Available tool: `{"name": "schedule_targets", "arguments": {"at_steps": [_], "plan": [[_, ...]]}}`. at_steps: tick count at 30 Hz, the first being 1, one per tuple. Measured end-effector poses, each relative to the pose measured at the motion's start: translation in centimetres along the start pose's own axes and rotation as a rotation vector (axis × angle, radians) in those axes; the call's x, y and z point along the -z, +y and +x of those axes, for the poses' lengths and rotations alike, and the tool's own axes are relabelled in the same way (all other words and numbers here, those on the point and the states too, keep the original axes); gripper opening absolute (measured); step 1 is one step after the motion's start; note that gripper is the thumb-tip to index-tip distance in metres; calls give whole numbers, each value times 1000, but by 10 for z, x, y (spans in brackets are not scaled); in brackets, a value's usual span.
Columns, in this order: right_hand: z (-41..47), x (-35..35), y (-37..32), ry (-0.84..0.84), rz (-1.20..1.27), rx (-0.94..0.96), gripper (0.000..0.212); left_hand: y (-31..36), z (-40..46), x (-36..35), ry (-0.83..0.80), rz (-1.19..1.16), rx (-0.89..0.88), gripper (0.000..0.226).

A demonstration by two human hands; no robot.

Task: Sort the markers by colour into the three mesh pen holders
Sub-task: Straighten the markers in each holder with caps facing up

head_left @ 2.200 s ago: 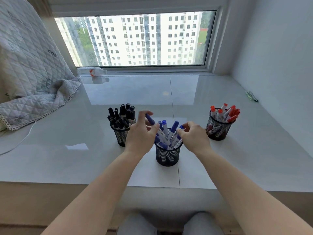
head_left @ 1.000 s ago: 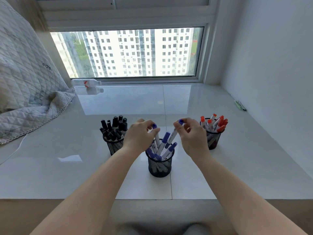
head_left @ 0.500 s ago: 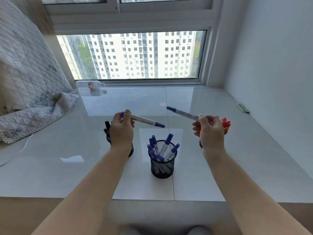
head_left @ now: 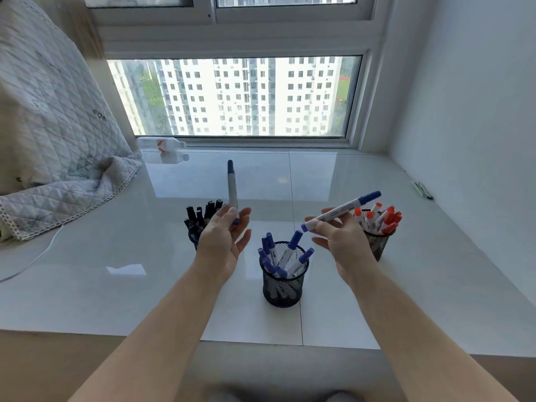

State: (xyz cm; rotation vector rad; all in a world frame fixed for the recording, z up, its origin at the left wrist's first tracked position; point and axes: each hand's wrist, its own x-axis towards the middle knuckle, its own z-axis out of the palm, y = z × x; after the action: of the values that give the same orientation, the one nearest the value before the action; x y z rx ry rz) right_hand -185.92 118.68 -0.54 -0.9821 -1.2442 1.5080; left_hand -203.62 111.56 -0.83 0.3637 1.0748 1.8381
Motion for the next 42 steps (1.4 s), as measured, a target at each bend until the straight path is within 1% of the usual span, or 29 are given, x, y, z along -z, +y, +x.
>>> {"name": "schedule_targets", "arguments": {"at_steps": [4, 7, 9, 12, 13, 17, 19, 22, 24, 27, 30, 33, 37, 40, 42], "plan": [[-2, -6, 13, -37, -348, 65, 9, -7, -1, -1, -76, 110, -7, 15], [-3, -8, 22, -31, -584, 147, 10, -9, -2, -3, -80, 206, -28, 11], [-3, -9, 26, -29, -691, 206, 9, -8, -3, -3, -57, 294, -68, 10], [-3, -10, 30, -23, -723, 250, 6, -8, -3, -3, -14, 395, -114, 8], [-2, -10, 30, -12, -729, 271, 8, -9, -4, -2, -2, 418, -123, 10], [-2, -10, 30, 10, -786, 390, 29, -11, -2, 3, 28, 555, -173, 13], [-1, -11, 32, 12, -837, 429, 33, -12, -1, 5, 29, 648, -228, 13], [2, -14, 39, 8, -919, 453, 29, -13, 1, 7, 25, 842, -349, 6], [4, -14, 45, -10, -992, 455, 25, -14, 0, 7, 44, 926, -413, 13], [5, -11, 49, -1, -1056, 434, 25, -12, 0, 7, 75, 961, -442, 24], [5, -6, 52, -4, -1085, 417, 25, -14, 0, 6, 66, 1004, -475, 21], [4, -5, 54, -51, -1089, 407, 22, -16, 1, 3, 21, 995, -472, 9], [5, -4, 57, -74, -1035, 362, 21, -19, 2, -2, 10, 1057, -499, 13], [5, -1, 59, -61, -966, 345, 20, -24, 4, -7, 23, 1134, -529, 10], [5, 2, 60, -57, -938, 347, 17, -28, 3, -10, 38, 1169, -511, 17]]}}
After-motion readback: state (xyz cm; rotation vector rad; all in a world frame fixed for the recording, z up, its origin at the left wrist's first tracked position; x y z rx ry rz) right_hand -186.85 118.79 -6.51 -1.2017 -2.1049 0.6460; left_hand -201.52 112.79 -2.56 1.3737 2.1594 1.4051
